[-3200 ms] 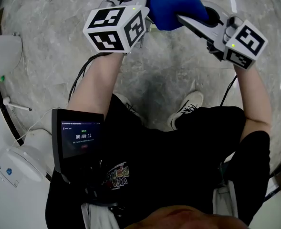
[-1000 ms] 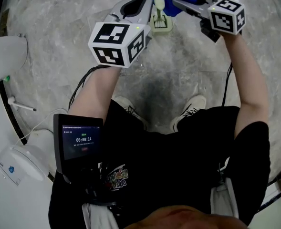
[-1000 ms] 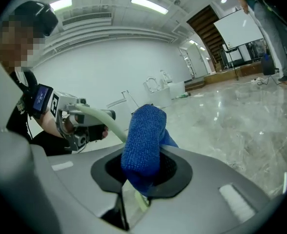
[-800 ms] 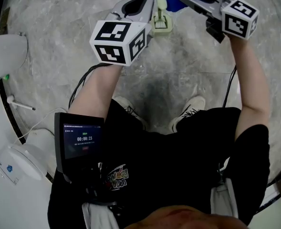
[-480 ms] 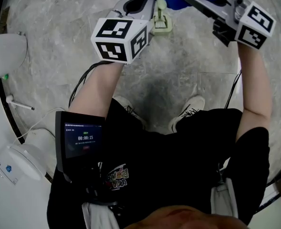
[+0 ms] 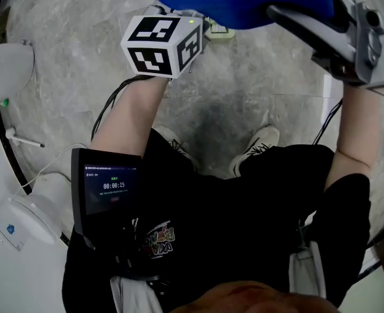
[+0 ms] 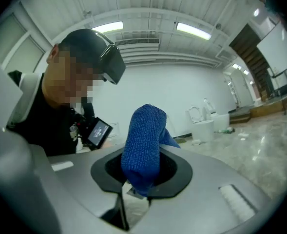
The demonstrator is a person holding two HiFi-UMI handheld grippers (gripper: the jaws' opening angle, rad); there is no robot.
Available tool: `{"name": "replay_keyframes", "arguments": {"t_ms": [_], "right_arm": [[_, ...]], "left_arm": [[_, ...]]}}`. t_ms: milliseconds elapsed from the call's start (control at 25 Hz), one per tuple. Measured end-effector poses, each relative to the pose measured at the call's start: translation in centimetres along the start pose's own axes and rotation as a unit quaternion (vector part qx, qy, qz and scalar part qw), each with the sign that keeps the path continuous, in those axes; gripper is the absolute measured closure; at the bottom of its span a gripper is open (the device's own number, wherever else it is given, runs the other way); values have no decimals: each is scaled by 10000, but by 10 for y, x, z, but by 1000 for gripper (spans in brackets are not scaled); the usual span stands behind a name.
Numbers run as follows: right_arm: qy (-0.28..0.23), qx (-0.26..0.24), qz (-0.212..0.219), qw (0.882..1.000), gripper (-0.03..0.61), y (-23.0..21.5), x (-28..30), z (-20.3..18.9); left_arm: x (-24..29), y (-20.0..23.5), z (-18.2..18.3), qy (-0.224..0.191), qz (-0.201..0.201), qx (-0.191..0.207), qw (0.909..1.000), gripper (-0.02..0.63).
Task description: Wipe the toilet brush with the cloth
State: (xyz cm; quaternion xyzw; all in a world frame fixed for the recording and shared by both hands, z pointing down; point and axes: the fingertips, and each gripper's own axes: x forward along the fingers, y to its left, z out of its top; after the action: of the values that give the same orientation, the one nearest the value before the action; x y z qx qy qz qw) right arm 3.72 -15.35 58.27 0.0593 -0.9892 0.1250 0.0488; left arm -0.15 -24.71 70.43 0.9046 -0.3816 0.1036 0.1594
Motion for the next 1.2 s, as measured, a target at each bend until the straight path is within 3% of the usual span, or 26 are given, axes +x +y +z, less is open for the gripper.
{"name": "replay_keyframes", "arguments": {"t_ms": [200,400,520,640,720,800,880,1000,1200], "right_arm": [[956,674,913,9889,494,26,9,-60],[2416,1073,997,9593,495,29,27,-170],[2831,951,668,9520,495,20,46,-224],[2863,945,-284,9531,495,-15,64,-282],[3183,597,-923,9416,495,-36,65,-322],[3572,86,-1241,9257,495,-46,62,-349],[3721,-155,-1323,9186,495,-48,59,-359],[3633,-31,-1359,9217,495,-51,55,-360],[3446,1107,-1075,9260,495,-47,27,-360]], "left_arm": [[-1,14,3,-18,162,11,9999,606],[-2,19,8,-97,210,-286,9993,606],[-4,21,12,-167,221,-240,9993,606],[-5,22,12,-176,240,-269,9992,606],[-5,20,11,-155,221,-218,9994,606],[-5,19,11,-144,212,-157,9995,606],[-6,18,11,-145,204,-149,9996,606],[-7,21,12,-170,226,-148,9995,606],[-7,22,17,-246,245,-209,9992,606]]}}
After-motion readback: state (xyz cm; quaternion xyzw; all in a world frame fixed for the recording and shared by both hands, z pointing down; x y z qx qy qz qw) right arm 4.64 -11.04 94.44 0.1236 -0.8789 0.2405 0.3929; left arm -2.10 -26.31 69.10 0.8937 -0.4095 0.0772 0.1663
